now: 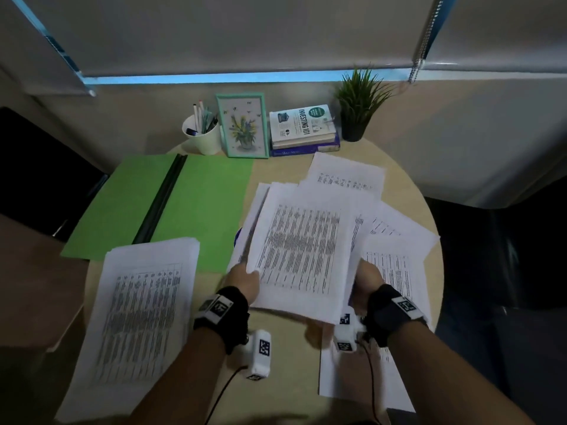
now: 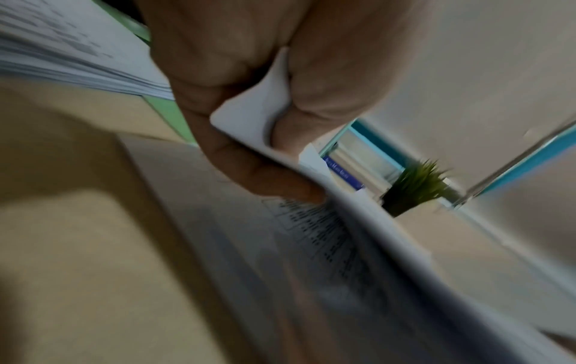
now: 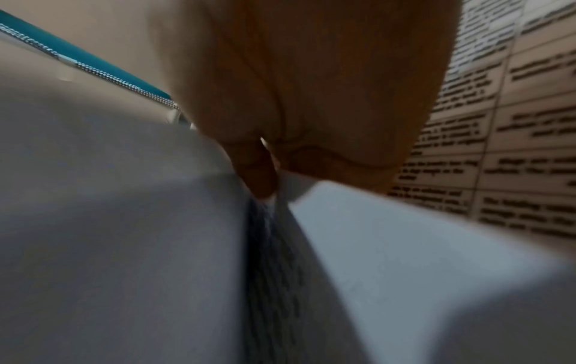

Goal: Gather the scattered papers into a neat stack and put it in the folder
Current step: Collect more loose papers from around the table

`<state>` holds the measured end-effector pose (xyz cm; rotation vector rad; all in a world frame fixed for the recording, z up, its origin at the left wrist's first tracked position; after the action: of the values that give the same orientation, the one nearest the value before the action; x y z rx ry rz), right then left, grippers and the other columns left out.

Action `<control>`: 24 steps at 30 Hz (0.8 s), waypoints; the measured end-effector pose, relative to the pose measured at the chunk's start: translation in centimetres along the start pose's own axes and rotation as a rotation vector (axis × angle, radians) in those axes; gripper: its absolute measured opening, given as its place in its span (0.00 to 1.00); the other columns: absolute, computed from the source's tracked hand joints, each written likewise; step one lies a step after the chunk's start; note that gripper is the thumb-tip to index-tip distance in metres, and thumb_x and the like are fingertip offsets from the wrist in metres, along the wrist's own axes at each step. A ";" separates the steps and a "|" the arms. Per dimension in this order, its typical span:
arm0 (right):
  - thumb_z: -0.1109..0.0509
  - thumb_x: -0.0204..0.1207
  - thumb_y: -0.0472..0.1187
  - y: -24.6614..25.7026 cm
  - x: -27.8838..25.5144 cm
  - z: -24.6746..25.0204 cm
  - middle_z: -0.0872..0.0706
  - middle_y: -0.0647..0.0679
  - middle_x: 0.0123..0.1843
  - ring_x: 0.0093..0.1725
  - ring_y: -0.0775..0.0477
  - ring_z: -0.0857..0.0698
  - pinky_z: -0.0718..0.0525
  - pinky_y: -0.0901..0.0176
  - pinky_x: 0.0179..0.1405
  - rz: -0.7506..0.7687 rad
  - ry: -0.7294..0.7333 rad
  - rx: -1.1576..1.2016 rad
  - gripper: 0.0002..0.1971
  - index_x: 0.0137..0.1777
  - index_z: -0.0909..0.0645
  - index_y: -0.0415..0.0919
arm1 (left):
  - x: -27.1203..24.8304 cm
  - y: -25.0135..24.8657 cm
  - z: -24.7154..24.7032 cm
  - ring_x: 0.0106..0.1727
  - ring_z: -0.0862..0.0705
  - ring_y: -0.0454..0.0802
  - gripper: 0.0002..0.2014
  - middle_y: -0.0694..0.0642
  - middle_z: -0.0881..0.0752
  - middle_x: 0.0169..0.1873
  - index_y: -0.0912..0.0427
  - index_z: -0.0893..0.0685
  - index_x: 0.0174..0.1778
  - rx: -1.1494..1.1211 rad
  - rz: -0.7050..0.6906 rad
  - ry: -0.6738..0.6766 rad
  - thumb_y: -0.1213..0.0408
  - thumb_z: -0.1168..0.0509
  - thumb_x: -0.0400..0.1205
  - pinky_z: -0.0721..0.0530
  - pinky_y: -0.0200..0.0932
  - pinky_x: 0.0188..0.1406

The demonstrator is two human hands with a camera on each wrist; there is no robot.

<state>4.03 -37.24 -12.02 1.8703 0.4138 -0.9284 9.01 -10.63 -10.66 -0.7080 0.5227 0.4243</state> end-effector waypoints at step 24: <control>0.30 0.80 0.35 5.8 -3.3 -4.2 0.16 0.41 0.36 0.36 0.40 0.15 0.11 0.41 0.41 0.406 -0.022 -0.487 0.04 0.47 0.23 0.39 | -0.1 -3.5 4.8 0.64 0.17 0.52 0.49 0.50 0.16 0.65 0.52 0.28 0.75 -0.493 -0.199 0.137 0.37 0.20 0.59 0.23 0.58 0.70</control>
<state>7.31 -35.92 -4.94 1.4213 0.2079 -0.5143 12.28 -9.69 -5.80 -1.2600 0.4739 0.3200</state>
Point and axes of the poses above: each hand's wrist, its own x-axis towards the middle knuckle, its own z-axis out of the back of the hand, y = z × x, the point moved 7 cm from there along x, towards the middle knuckle
